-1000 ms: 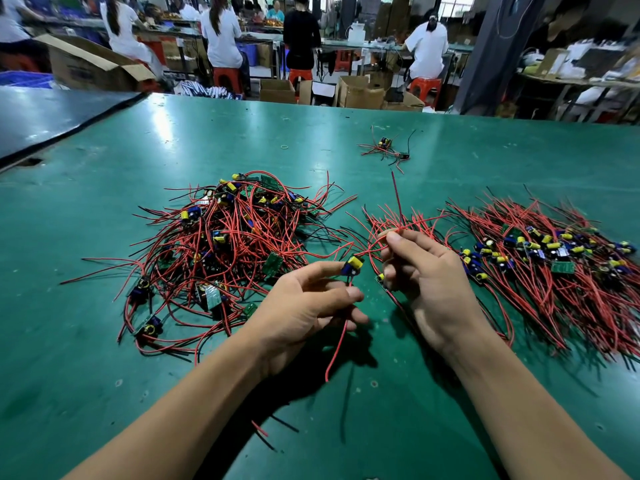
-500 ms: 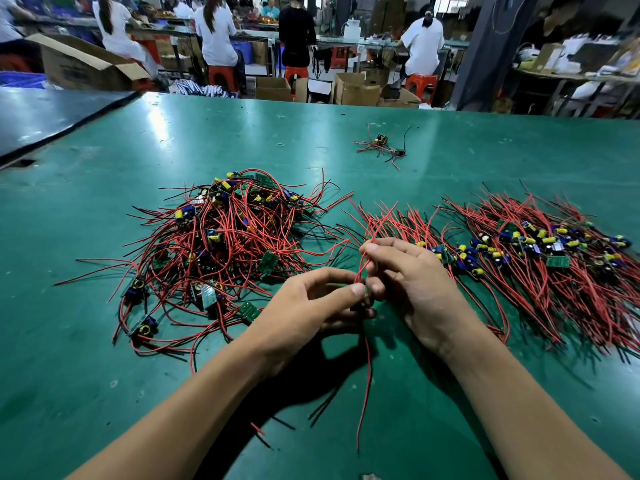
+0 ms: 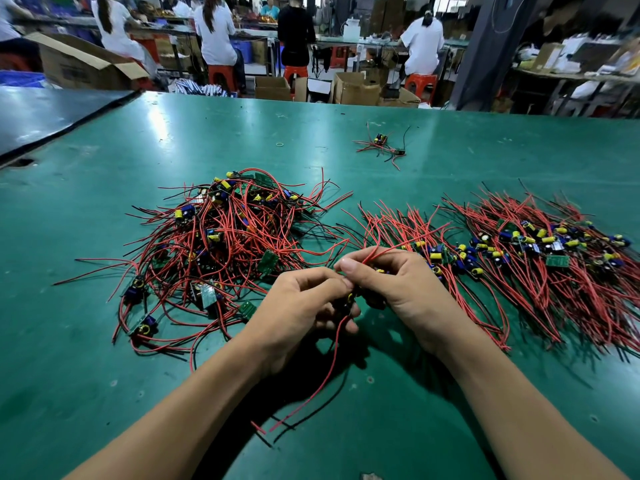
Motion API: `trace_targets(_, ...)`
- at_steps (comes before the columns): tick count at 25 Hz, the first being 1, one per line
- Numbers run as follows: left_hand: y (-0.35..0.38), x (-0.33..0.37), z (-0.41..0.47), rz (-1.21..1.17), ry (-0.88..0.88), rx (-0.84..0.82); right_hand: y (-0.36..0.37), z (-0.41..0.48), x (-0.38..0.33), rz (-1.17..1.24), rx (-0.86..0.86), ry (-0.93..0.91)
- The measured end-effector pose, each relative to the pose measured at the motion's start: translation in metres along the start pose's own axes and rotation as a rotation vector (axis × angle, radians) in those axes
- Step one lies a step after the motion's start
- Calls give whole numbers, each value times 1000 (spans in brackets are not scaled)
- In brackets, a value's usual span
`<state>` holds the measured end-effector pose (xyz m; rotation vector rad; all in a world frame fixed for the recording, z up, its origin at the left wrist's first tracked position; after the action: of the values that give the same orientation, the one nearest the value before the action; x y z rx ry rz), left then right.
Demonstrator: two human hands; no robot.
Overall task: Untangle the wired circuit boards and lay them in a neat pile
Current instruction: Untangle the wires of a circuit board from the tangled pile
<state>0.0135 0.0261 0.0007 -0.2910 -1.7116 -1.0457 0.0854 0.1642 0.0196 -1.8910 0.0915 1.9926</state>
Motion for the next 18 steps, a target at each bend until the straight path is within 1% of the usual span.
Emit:
trace_targets(5,4,0,-2,90,19,-41,3,6,6,-57,223,0)
trace_targets(7,6,0,-4,107,16,-39,4,7,8,-74,254,-6)
trace_targets(10,6,-2,-3,131,30,13,5,6,8,-104,200,5)
trace_targets(13,4,-4,-3,130,54,52,4,3,6,-36,75,62)
trace_targets(16,2,-4,-3,117,34,30,11,0,4,54,-84,161)
trace_targets(18,2,-4,-3,130,18,-2,12,-1,4,70,-101,189)
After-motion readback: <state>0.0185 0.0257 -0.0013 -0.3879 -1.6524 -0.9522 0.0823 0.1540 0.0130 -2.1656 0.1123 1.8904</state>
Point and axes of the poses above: each hand's wrist, its own z-axis towards the middle knuckle, its own y-axis out of the palm, x = y × z, the point moved 1 cm from there along z, towards the middle knuckle, and after that the axes turned 14 degrees about -z, right-handed, at the moved point
